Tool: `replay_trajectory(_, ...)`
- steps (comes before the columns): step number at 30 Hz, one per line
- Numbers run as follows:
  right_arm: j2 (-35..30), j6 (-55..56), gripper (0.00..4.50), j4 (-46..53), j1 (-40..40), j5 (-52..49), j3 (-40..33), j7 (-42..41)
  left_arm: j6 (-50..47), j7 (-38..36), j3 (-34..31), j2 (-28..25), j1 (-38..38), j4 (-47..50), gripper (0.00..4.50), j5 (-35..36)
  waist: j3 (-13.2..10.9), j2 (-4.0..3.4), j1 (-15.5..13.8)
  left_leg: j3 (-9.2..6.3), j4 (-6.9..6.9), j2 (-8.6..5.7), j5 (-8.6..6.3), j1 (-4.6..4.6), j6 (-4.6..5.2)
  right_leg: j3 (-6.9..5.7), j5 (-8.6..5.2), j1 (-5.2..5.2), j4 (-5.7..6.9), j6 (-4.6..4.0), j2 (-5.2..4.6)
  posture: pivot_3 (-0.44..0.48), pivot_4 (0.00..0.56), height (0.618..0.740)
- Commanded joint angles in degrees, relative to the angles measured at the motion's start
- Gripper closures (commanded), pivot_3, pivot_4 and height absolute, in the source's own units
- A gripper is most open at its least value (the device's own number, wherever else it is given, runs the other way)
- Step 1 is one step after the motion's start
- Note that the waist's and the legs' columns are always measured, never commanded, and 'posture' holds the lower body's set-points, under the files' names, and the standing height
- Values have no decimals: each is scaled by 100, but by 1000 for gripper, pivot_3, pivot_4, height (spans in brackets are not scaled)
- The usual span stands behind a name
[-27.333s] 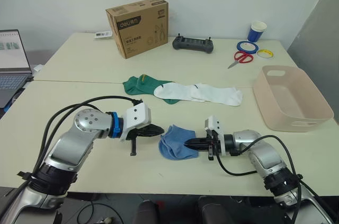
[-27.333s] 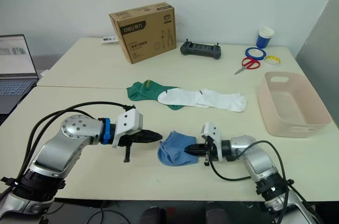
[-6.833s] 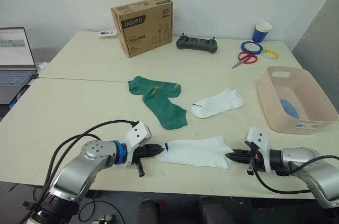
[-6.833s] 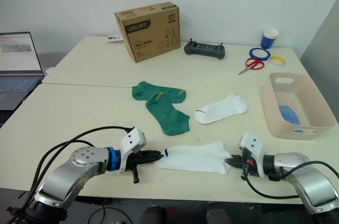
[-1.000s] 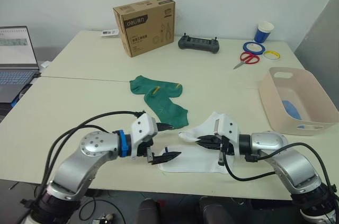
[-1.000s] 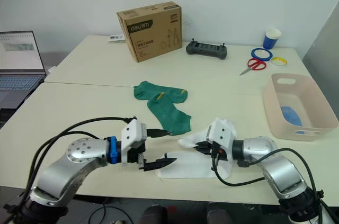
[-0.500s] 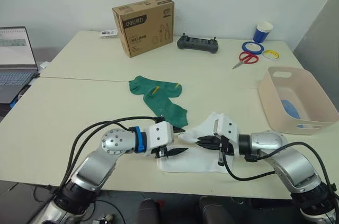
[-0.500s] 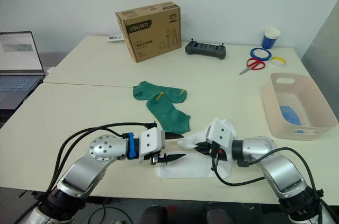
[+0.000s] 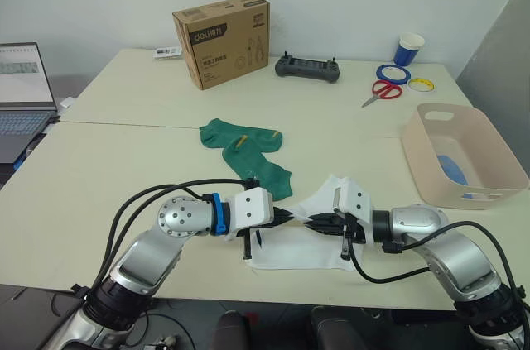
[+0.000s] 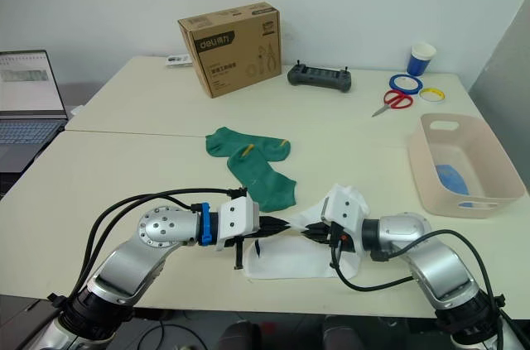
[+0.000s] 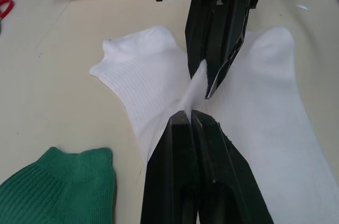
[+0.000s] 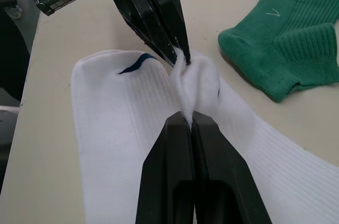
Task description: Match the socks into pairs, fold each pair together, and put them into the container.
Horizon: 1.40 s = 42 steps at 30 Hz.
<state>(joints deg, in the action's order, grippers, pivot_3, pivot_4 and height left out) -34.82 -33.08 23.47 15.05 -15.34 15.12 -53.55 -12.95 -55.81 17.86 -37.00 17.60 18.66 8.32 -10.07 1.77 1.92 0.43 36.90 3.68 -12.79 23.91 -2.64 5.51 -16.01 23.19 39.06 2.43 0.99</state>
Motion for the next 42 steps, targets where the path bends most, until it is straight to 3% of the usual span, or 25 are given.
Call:
replay_trajectory(1,37,44,3826,97,80,-197,-113,-40,183,-35,-48,-9,-60,74,4500,-34,0,0,0,0,0,0,0,0,0,0,0,0,0,0,0,0,150,740)
replay_trajectory(7,-166,-513,1691,184,36,-1076,-714,-317,415,-62,-83,-35,-192,-63,4500,-93,0,0,-6,1,1,0,0,0,0,1,0,-1,0,0,-1,0,150,740)
replay_trajectory(12,-80,-1145,64,-452,336,-1792,-1503,-91,573,-63,-105,-11,-202,-198,4500,-110,0,0,2,3,1,0,0,-1,0,3,2,-2,0,1,-1,0,150,740)
replay_trajectory(16,-17,-892,64,-1016,518,-1529,-1606,198,709,-66,-128,-26,-277,-248,4500,-119,0,1,-3,2,-1,0,0,-1,0,1,1,-1,0,1,0,0,150,740)
replay_trajectory(23,44,-75,64,-2312,968,-136,-1224,1214,764,-55,-163,-36,-334,-318,4500,-160,0,0,6,6,-1,0,0,0,0,3,2,1,0,1,-1,0,150,740)
replay_trajectory(33,39,17,64,-2715,1138,230,-925,1043,931,-17,-136,43,-233,-558,4500,-328,0,-1,3,7,-3,0,0,1,1,4,2,2,0,0,-1,0,150,740)
replay_trajectory(42,202,-13,3118,-2615,1066,167,-989,875,1019,-70,-146,13,-172,-612,4500,-309,0,-1,3,7,-3,0,0,0,1,3,2,1,0,0,-1,0,150,740)
